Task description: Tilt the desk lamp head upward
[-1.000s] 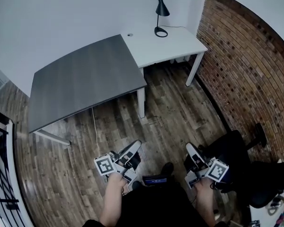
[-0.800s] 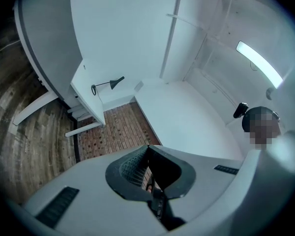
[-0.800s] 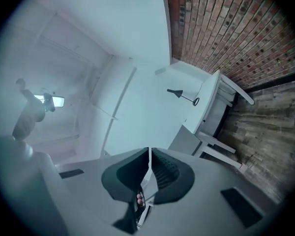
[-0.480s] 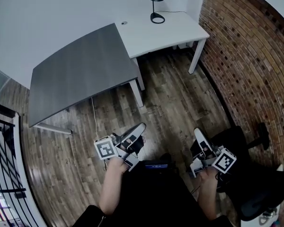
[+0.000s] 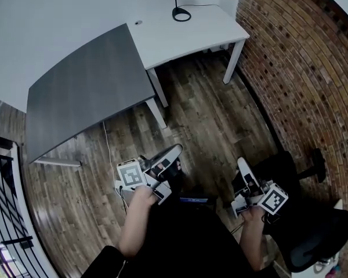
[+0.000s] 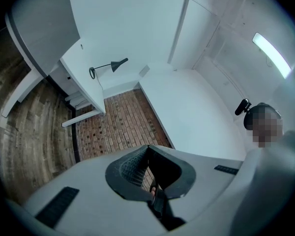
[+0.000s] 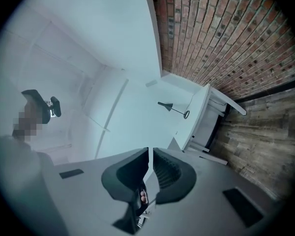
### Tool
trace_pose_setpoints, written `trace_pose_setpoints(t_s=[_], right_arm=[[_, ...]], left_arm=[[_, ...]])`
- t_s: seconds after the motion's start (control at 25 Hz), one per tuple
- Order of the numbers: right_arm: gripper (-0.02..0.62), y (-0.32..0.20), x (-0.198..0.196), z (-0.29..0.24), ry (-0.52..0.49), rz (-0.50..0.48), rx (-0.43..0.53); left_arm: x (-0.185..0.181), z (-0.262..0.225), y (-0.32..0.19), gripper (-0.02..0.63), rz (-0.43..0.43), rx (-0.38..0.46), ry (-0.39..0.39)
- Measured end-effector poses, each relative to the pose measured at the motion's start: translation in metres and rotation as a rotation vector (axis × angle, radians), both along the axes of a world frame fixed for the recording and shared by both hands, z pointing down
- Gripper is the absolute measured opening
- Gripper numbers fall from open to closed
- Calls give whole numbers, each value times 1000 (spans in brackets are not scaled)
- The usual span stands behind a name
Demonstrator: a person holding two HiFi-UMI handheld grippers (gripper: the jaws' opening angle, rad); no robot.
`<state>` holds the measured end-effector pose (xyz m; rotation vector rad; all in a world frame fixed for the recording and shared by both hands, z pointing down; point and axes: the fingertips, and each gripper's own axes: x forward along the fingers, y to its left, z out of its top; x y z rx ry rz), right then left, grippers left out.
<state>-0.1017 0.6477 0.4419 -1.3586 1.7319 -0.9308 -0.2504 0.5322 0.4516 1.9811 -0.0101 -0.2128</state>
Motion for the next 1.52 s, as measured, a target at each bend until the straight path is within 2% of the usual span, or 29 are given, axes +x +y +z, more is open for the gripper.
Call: trace_pose_setpoints(t_s=[0.28, 0.44, 0.6, 0.84, 1.0, 1.24, 1.52], right_arm=[[15, -43, 33, -5, 37, 75, -34], [15, -93, 41, -18, 82, 75, -34], [15, -138, 42, -32, 108, 62, -30], [15, -180, 39, -33, 117, 58, -46], [15, -196, 37, -36, 125, 68, -45], [15, -215, 33, -33, 115, 83, -54], [15, -235, 41, -29, 112, 57, -66]], left_arm=[[62, 5, -59, 11, 83, -67, 94], [83, -11, -112, 11, 117, -11, 128], [85, -12, -159, 11, 96, -14, 133], [83, -10, -198, 11, 97, -64, 165], [77, -9, -220, 11, 89, -34, 144], [78, -5, -231, 11, 111, -60, 154], [91, -8, -241, 11, 120, -41, 126]])
